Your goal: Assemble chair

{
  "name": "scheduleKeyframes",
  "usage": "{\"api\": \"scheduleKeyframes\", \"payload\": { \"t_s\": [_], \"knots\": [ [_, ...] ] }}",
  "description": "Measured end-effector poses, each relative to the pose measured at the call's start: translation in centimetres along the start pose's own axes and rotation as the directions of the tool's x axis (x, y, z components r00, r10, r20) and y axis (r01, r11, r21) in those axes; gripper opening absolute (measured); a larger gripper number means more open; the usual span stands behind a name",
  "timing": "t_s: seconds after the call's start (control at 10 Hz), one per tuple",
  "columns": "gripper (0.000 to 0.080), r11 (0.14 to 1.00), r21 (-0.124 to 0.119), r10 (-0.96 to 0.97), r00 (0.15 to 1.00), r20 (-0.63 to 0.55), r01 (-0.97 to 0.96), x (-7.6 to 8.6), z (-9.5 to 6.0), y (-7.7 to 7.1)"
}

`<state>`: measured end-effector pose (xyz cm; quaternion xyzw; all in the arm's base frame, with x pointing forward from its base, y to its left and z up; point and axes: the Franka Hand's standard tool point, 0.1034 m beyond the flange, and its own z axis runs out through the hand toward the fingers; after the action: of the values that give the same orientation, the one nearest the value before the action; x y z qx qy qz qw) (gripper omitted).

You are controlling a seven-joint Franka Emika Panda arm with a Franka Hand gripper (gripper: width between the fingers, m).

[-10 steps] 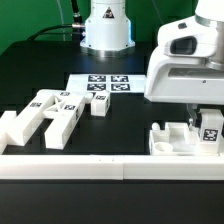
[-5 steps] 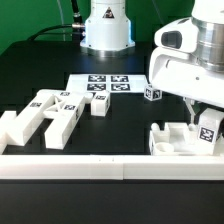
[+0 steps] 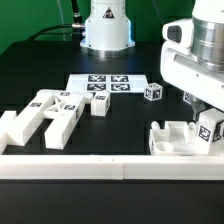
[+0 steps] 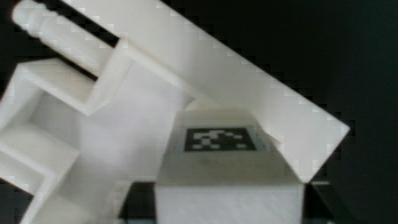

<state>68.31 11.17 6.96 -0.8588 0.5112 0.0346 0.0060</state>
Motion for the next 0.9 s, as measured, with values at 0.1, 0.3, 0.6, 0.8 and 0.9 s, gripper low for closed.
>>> {"api": "scheduleKeyframes", "payload": {
  "t_s": [0.1, 0.3, 0.6, 0.8, 0.9],
  "knots": [
    [0.0292, 1.000, 0.000, -0.017, 1.000, 0.000, 0.017, 0.01, 0.02, 0.02],
    [0.0458, 0.995, -0.001, -0.101, 0.995, 0.000, 0.101, -0.10, 0.04, -0.01],
    [0.0642, 0.928, -0.004, -0.372, 0.928, 0.000, 0.372, -0.47, 0.06, -0.10],
    [0.0647, 0.848, -0.002, -0.530, 0.848, -0.003, 0.530, -0.70, 0.08, -0.23],
    [0.0649, 0.794, -0.002, -0.608, 0.794, -0.003, 0.608, -0.80, 0.08, -0.27]
  ]
}}
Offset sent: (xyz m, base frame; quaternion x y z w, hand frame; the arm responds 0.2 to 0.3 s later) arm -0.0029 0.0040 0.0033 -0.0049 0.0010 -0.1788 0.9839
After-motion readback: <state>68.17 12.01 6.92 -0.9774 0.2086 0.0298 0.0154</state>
